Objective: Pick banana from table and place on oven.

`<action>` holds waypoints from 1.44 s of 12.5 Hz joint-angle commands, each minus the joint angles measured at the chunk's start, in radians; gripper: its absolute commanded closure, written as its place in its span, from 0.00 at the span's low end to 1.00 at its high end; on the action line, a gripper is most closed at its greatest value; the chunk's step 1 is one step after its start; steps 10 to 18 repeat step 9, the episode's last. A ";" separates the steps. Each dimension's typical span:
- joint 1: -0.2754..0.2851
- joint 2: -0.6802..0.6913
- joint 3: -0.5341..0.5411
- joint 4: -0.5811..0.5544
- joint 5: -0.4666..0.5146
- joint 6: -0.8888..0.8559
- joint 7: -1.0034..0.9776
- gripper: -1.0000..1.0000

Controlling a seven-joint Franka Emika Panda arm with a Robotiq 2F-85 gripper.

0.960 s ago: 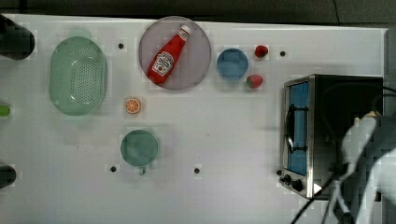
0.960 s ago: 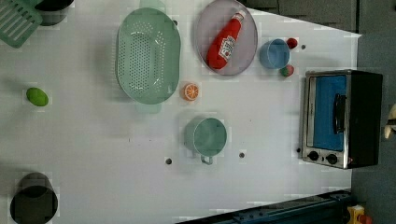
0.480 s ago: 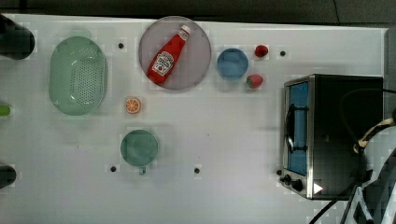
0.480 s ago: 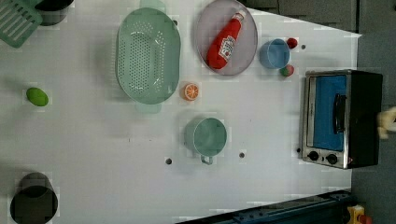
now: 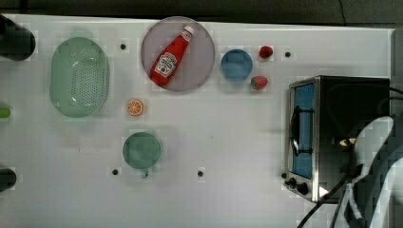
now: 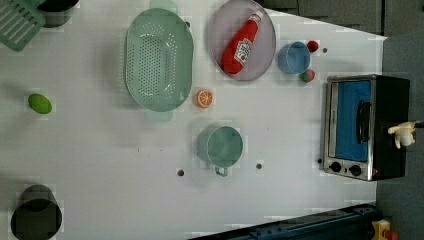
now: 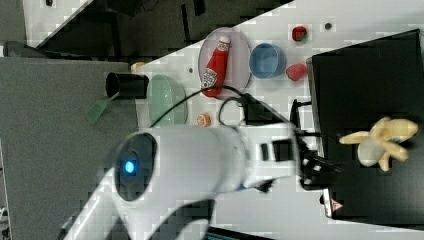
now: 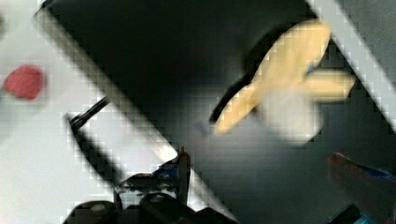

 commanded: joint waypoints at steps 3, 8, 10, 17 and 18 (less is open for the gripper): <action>0.138 -0.200 0.175 0.060 -0.002 -0.150 0.245 0.00; 0.161 -0.344 0.424 0.060 -0.048 -0.381 0.716 0.00; 0.160 -0.365 0.460 0.060 -0.055 -0.412 0.772 0.00; 0.160 -0.365 0.460 0.060 -0.055 -0.412 0.772 0.00; 0.160 -0.365 0.460 0.060 -0.055 -0.412 0.772 0.00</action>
